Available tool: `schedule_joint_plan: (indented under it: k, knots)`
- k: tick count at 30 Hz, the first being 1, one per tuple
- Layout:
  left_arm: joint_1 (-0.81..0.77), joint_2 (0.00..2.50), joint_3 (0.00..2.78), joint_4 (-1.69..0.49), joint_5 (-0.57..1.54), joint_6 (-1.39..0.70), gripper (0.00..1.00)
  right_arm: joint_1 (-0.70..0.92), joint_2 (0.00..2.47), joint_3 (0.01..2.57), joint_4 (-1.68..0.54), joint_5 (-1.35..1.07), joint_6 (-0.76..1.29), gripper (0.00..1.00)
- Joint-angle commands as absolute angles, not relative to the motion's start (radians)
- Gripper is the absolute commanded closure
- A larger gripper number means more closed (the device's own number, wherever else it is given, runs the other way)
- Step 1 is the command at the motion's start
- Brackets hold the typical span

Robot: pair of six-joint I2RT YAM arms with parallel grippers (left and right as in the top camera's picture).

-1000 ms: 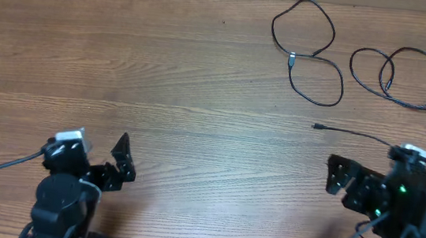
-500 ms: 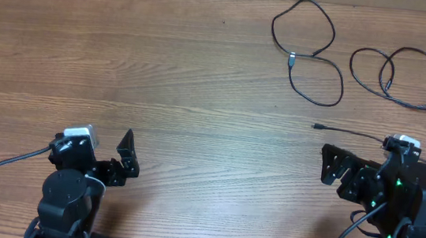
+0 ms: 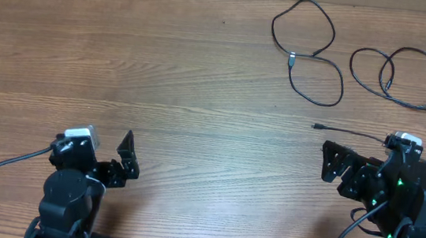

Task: Untangle cables

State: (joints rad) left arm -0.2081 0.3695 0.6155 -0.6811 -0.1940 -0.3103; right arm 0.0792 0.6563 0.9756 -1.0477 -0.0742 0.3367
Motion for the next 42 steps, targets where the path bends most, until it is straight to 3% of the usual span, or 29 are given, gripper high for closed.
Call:
schedule_joint_plan:
  k: [1,4,10,20,42]
  knots:
    - [-0.210,0.367,0.611,-0.708,-0.186,-0.292,0.00,0.078,0.648,0.974,-1.040,-0.077,0.337,0.00]
    - [-0.210,0.367,0.611,-0.725,-0.186,-0.292,0.00,0.078,0.648,0.974,-1.040,-0.077,0.327,0.00]
    - [-0.210,0.367,0.611,-0.735,-0.190,-0.292,0.01,0.078,0.648,0.974,-1.024,-0.077,0.066,0.00]
    - [-0.210,0.367,0.611,-0.763,-0.190,-0.292,0.01,0.078,0.648,0.974,-0.920,-0.077,-0.164,0.00]
    - [-0.210,0.367,0.611,-0.763,-0.190,-0.292,0.00,0.078,0.648,0.974,-0.960,-0.077,-0.166,0.00]
